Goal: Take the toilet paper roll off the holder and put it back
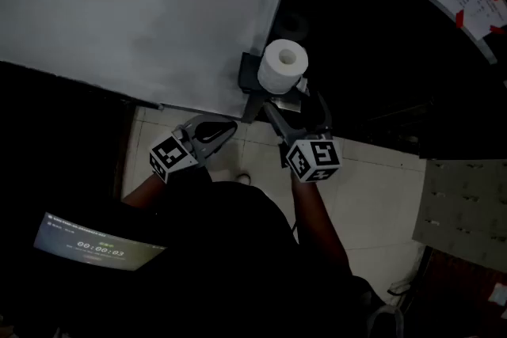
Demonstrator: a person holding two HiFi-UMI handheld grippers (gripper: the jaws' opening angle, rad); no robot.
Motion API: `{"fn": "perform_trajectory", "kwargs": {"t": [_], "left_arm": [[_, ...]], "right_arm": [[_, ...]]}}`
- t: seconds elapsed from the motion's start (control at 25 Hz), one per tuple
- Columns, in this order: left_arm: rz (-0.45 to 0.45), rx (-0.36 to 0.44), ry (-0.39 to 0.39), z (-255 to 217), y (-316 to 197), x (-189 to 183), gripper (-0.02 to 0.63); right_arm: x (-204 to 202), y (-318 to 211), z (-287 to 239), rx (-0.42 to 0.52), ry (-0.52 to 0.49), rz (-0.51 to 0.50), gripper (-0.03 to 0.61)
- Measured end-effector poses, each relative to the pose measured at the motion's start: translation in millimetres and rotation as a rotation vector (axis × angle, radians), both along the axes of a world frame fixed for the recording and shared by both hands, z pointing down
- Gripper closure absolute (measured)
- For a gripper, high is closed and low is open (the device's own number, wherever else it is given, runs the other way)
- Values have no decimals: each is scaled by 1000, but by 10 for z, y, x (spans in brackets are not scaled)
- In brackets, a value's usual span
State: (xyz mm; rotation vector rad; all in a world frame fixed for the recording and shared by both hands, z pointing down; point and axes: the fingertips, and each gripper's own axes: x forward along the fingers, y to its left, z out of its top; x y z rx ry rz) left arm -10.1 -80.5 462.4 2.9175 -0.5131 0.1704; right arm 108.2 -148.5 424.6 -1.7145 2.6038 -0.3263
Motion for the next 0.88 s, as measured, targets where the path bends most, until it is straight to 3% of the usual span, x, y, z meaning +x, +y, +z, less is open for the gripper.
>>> {"fn": "perform_trajectory", "kwargs": {"t": [0.16, 0.52, 0.88], "left_arm": [[-7, -5, -1, -7, -4, -17, 609], [-12, -11, 5, 24, -46, -71, 609], [-31, -16, 5, 57, -66, -141, 609]], "right_arm": [[-63, -303, -93, -54, 54, 42, 48], [-238, -839, -67, -117, 132, 81, 46], [-208, -862, -2, -123, 150, 104, 95]]}}
